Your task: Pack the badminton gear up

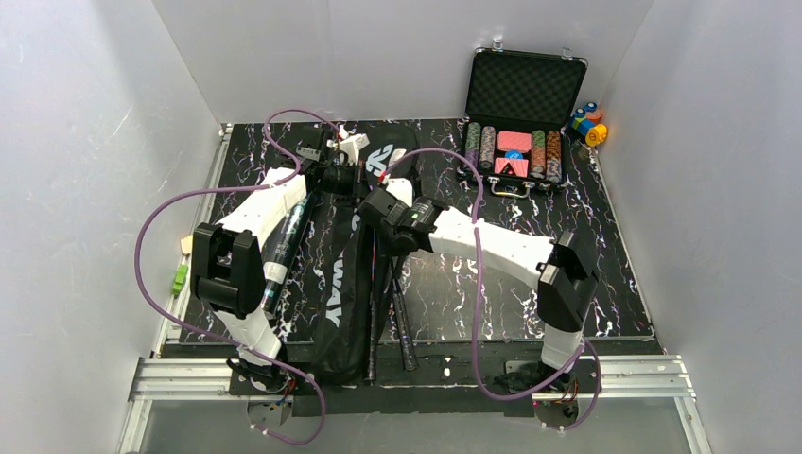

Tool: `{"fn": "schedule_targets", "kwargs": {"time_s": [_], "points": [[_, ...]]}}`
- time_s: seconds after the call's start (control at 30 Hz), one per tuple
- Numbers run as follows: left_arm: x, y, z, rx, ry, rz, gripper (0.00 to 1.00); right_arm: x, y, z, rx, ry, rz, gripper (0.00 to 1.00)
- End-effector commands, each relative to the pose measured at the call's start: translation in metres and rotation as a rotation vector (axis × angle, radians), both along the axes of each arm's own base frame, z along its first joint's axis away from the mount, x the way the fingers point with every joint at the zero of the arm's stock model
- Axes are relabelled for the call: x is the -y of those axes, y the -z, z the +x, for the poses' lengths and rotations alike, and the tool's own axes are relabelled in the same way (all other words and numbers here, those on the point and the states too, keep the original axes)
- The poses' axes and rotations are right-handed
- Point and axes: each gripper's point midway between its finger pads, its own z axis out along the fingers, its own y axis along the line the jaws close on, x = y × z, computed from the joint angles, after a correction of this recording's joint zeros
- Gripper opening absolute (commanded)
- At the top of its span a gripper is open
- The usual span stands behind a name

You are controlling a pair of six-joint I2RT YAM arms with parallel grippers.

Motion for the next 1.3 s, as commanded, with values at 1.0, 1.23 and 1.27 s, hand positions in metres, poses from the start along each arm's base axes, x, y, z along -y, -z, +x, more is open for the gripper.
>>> {"fn": "schedule_targets", "kwargs": {"time_s": [1.0,1.23,1.27], "points": [[0.016,-0.047,-0.032,0.034,0.128,-0.071,0.0,0.045,-0.013,0.028,0.126,0.097,0.525,0.55],[0.016,-0.052,-0.032,0.038,0.12,-0.075,0.0,0.039,0.012,0.037,0.047,0.075,0.507,0.57],[0.016,-0.052,-0.032,0.039,0.119,-0.076,0.0,0.035,0.014,0.039,0.044,0.069,0.513,0.57]]}}
